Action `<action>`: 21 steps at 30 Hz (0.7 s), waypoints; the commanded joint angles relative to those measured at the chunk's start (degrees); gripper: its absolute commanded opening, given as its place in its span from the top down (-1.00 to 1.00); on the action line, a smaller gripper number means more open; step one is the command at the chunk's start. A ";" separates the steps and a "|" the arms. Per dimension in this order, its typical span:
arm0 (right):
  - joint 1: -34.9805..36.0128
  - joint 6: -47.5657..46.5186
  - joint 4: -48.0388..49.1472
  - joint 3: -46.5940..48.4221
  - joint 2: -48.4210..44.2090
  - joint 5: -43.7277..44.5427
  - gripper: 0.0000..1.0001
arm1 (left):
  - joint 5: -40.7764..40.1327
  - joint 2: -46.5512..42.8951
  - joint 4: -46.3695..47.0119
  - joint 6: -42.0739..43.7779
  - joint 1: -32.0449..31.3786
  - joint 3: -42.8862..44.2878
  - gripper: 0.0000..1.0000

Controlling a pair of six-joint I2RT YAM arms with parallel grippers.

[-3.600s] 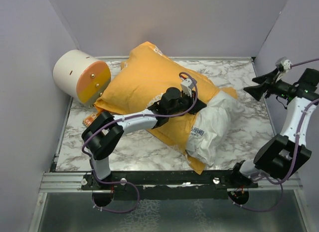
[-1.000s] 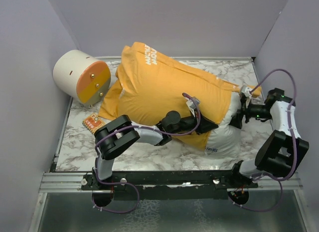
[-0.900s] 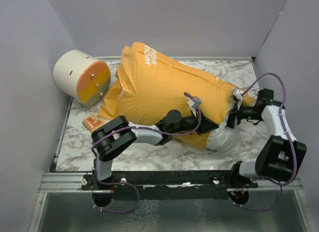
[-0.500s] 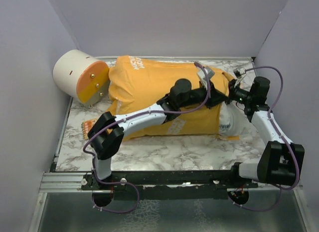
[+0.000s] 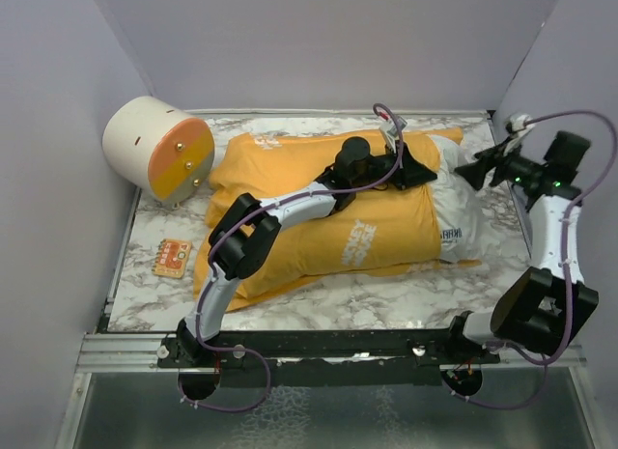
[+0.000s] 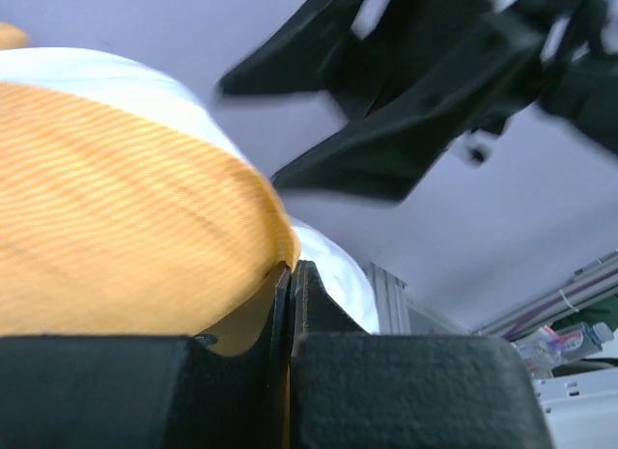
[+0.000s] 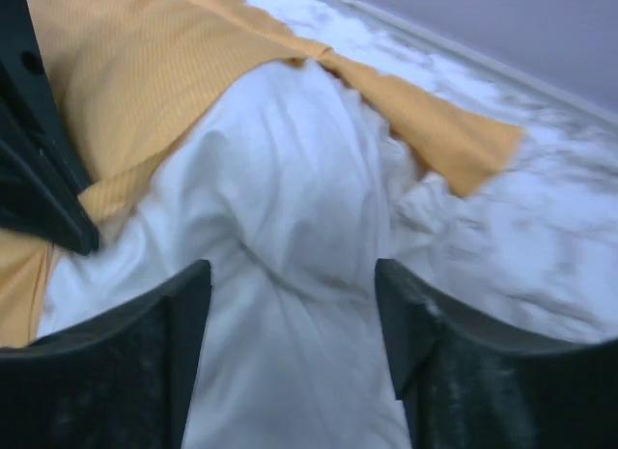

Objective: Put the pillow into the pillowcase
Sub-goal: Stuff the pillow into the pillowcase.

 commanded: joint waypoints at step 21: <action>-5.51 -76.66 -34.48 2.27 2.42 1.46 -0.63 | 2.30 1.35 -7.86 1.19 -1.34 11.97 1.00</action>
